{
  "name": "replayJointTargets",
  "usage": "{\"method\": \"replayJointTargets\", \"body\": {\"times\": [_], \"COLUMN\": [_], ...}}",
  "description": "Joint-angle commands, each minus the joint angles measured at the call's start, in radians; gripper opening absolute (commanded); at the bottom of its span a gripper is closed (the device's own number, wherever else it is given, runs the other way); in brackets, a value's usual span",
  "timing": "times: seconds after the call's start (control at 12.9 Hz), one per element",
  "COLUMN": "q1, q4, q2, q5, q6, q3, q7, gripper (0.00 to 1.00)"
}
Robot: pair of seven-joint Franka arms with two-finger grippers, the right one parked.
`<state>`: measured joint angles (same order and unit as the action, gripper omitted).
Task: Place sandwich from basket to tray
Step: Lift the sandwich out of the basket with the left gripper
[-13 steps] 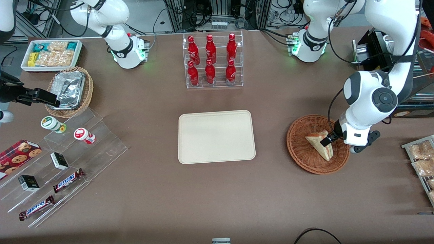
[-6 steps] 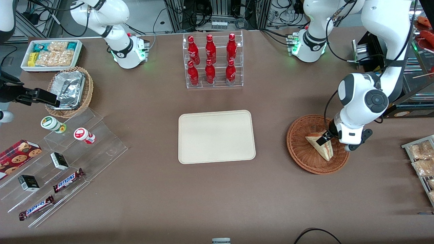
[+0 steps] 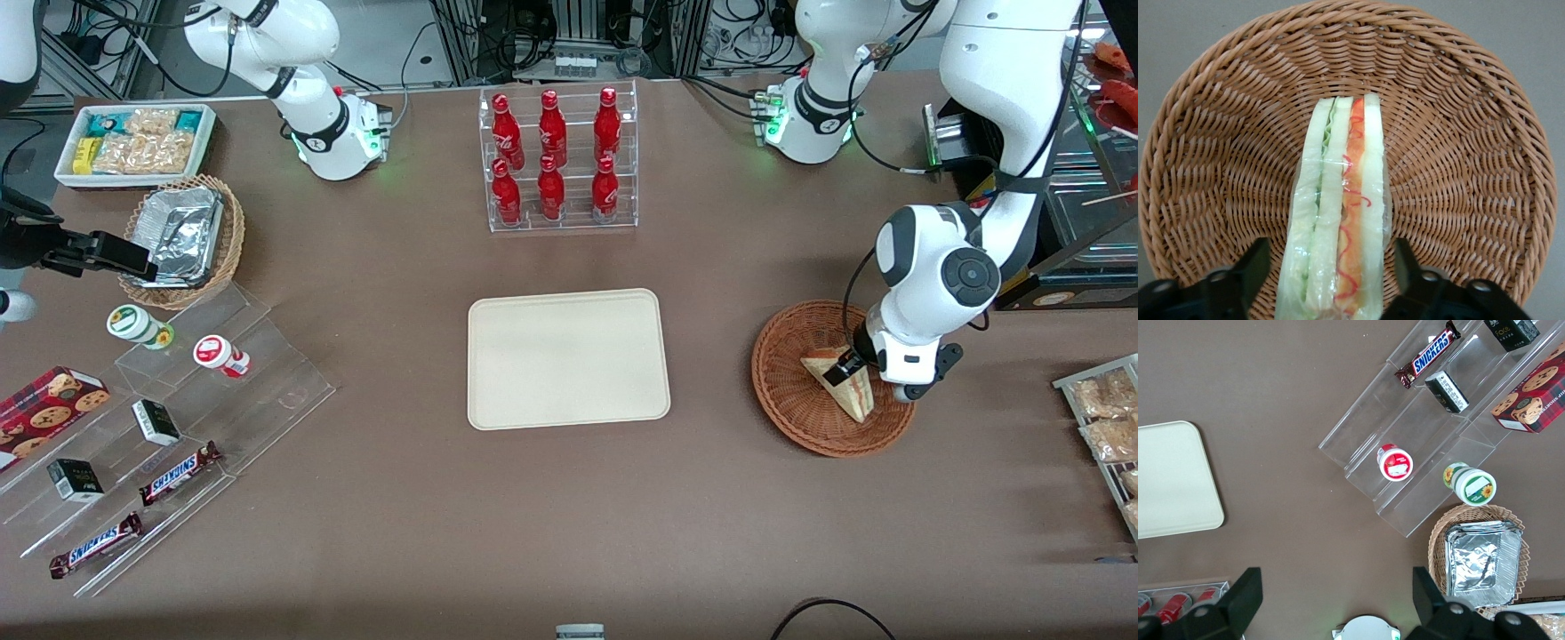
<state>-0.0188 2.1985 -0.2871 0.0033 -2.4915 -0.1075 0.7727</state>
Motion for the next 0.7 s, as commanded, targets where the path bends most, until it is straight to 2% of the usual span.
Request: {"method": "replayJointTargets", "body": {"times": [0.0,0.31,0.47,0.62], "q1": [-0.004,0.01,0.011,0.02], "q4": [0.007,-0.077,-0.185,-0.241], "q2": [0.019,0.078,0.062,0.037], "q5": [-0.008,0.001,0.004,0.004], "q6": [0.003,0.185,0.337,0.416], "q3": [-0.004,-0.02,-0.07,-0.107], "q7": [0.026,-0.041,-0.099,-0.211], "gripper": [0.0,0.0,0.0,0.0]}}
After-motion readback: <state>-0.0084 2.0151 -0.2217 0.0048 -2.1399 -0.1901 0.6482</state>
